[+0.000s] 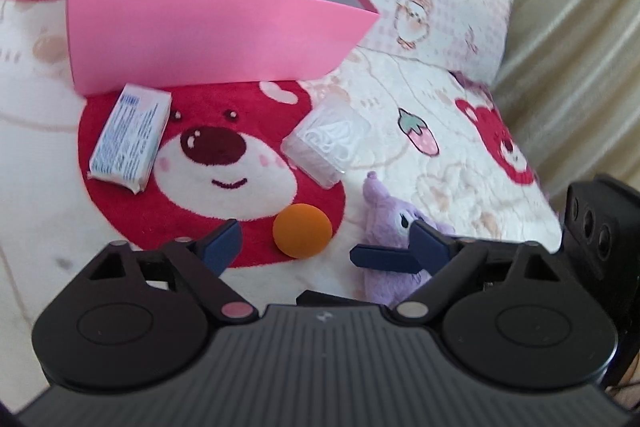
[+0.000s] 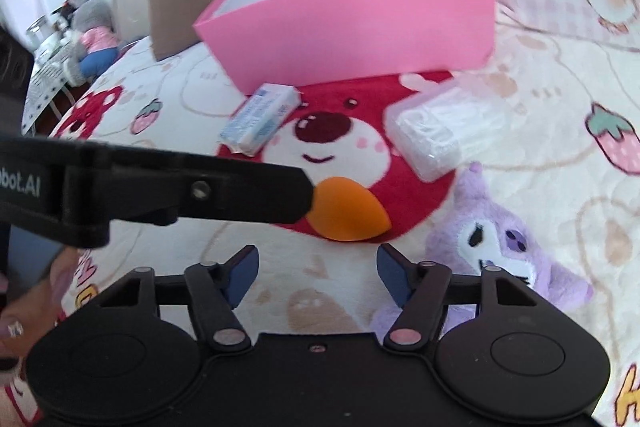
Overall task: Organize objects
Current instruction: 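Close the right tool on the orange makeup sponge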
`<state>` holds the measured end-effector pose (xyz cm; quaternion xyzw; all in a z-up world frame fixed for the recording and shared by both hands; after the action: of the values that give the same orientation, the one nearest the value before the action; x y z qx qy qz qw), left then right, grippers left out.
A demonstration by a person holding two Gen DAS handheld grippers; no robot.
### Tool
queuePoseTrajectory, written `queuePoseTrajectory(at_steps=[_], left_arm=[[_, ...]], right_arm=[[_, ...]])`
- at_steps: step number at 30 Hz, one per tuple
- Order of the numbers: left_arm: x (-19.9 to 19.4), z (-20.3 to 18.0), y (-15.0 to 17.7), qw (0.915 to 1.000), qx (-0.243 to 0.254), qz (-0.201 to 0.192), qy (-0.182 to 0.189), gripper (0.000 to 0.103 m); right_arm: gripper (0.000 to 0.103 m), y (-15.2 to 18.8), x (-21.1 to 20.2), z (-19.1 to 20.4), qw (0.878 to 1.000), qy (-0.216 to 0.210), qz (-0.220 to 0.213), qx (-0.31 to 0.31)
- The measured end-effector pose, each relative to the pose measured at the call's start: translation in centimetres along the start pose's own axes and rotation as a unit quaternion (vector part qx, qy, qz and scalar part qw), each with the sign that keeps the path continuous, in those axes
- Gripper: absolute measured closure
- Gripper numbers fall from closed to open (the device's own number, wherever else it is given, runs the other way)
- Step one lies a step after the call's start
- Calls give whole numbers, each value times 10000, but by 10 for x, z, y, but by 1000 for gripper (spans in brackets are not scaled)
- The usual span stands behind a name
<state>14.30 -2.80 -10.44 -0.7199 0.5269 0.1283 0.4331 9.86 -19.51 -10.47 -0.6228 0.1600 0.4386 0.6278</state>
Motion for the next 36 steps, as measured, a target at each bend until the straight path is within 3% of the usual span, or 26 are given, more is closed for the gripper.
queuePoseTrajectory(at_steps=[3, 6, 10, 12, 15, 17, 20, 26, 32, 33, 36], left_arm=[[17, -1, 7, 9996, 100, 131, -219, 32], [24, -3, 13, 9975, 307, -65, -640, 44], [24, 8, 9, 9990, -212, -120, -361, 56], [22, 8, 5, 9981, -211, -269, -511, 64], [21, 16, -2, 9958, -327, -323, -797, 65], [19, 25, -6, 9964, -540, -267, -598, 65], [19, 30, -6, 9961, -619, -239, -578, 66], [24, 38, -2, 9947, -860, -230, -513, 66], [22, 43, -3, 9923, -1149, -223, -412, 66], [19, 40, -2, 9936, -1047, -265, -336, 66], [14, 34, 2, 9950, -952, -266, 169, 64]], right_arm=[[38, 2, 6, -3, 10000, 38, 41, 56], [39, 3, 11, 0, 9999, 127, 59, -5], [37, 2, 17, 2, 9997, 202, 103, -95], [36, -2, 23, 3, 9994, 204, 214, -201], [35, -10, 25, 5, 9986, 198, 332, -374], [35, -11, 25, 3, 9988, 192, 311, -336], [38, -12, 25, 1, 9991, 248, 206, -261], [53, -13, 27, -1, 9989, 389, 74, -262], [47, -11, 30, 7, 9958, 679, -47, -617], [52, -11, 29, 9, 9959, 623, -95, -656], [53, -8, 25, 11, 9952, 640, -228, -708]])
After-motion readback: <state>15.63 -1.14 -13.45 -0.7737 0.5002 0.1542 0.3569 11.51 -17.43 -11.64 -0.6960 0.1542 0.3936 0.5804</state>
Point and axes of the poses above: each gripper's, at about its wrist camera, not at the fingertips, and x roughly the way its jaws point, z to its left, y to its underside, the point moved 1 cm from there along x, roughly the way its jaws point, and after that the axes turned 10 degrees about -x, right-handed, at the moved point
